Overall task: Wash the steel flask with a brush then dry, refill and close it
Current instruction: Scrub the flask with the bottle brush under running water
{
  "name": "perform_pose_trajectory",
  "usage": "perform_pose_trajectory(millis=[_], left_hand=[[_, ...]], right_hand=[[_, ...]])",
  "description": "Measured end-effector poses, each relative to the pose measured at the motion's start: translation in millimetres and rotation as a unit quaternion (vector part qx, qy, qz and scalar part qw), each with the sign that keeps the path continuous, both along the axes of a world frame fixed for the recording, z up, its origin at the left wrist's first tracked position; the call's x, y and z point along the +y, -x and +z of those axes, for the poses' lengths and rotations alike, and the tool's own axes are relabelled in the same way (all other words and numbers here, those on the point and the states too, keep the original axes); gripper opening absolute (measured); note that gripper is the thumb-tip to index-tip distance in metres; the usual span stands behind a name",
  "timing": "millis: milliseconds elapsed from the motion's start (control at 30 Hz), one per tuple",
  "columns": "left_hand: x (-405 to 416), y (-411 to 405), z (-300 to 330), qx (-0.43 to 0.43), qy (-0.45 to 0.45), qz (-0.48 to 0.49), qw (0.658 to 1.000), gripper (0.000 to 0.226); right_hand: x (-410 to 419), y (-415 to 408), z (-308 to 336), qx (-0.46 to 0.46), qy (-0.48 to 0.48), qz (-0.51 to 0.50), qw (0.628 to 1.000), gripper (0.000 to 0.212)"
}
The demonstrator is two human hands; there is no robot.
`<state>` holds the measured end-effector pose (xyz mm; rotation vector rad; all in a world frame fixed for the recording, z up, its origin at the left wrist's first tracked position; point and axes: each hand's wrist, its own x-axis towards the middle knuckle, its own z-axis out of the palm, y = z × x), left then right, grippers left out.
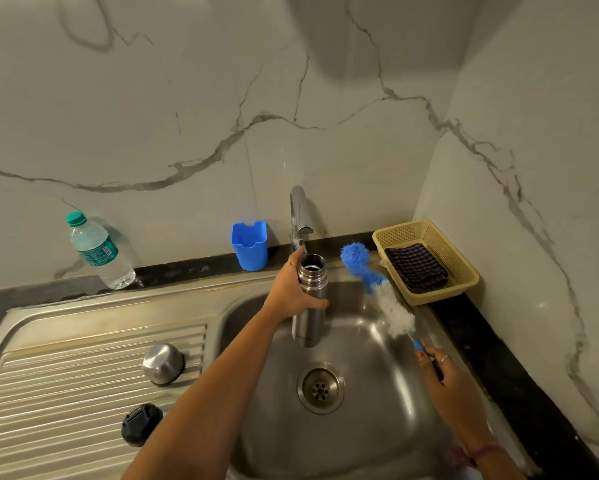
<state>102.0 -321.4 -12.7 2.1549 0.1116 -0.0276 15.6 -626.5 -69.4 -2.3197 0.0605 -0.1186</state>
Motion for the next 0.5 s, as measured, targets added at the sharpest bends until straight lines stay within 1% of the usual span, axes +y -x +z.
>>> perform_pose_trajectory(millis=[167, 367, 500], left_hand=[[-4.5, -31.1, -1.9, 0.043, -0.033, -0.021, 0.998, 0.144], [-1.7, -47.7, -8.4, 0.069, -0.041, -0.019, 0.997, 0.143], [0.9, -52.8, -10.6, 0.086, -0.045, -0.028, 0.995, 0.147]], right_hand=[[-0.2, -6.7, -5.6, 0.024, -0.032, 0.004, 0.999, 0.026], [-3.0, -8.7, -8.5, 0.061, -0.035, 0.003, 0.998, 0.025], [-3.4, -9.0, -9.8, 0.074, -0.038, -0.005, 0.996, 0.024]])
